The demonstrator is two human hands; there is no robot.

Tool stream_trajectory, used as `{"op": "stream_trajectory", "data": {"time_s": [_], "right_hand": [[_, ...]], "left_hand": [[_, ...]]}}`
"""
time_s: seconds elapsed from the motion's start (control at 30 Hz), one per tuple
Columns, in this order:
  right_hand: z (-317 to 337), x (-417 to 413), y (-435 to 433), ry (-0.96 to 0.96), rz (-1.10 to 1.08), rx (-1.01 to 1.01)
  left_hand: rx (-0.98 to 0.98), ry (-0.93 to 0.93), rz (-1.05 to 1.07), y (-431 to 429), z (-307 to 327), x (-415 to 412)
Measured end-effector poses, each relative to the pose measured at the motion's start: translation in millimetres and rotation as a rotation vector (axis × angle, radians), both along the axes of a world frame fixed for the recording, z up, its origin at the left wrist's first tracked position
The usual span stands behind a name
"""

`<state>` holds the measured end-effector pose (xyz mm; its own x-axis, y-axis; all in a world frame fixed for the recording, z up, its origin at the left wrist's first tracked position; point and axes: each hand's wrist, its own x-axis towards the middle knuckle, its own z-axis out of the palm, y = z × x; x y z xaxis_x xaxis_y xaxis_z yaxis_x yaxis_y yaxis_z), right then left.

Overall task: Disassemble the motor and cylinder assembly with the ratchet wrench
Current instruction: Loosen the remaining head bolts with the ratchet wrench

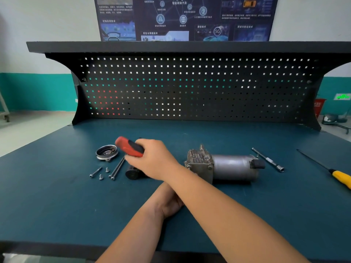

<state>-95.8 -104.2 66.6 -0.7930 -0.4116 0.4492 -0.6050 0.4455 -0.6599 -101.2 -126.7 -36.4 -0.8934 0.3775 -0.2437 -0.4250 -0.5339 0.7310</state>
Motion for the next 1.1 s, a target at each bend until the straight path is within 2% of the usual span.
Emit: {"op": "stream_trajectory", "data": {"time_s": [0.13, 0.3, 0.47, 0.6, 0.7, 0.9, 0.97, 1.1], "right_hand": [[14, 4, 23, 0.041, -0.068, -0.340], [15, 13, 64, -0.140, -0.050, -0.900], [0, 15, 106, -0.189, -0.281, -1.572], [-29, 13, 133, -0.378, -0.439, -1.939], [-54, 18, 134, -0.458, -0.448, -2.088], [-67, 25, 131, -0.464, -0.363, -2.253], [-63, 25, 130, -0.455, -0.392, -2.218], [-40, 24, 124, -0.358, -0.488, -2.006]], "left_hand": [[-0.010, 0.009, 0.016, 2, 1, 1], [-0.018, 0.031, -0.006, 5, 8, 4], [0.002, 0.023, -0.016, 7, 10, 5], [0.025, 0.032, -0.032, 5, 10, 4], [0.037, 0.045, -0.046, 4, 8, 4], [0.009, 0.062, -0.039, 4, 8, 4], [-0.007, 0.080, -0.044, 4, 9, 6], [-0.039, 0.102, -0.040, 4, 10, 6]]}}
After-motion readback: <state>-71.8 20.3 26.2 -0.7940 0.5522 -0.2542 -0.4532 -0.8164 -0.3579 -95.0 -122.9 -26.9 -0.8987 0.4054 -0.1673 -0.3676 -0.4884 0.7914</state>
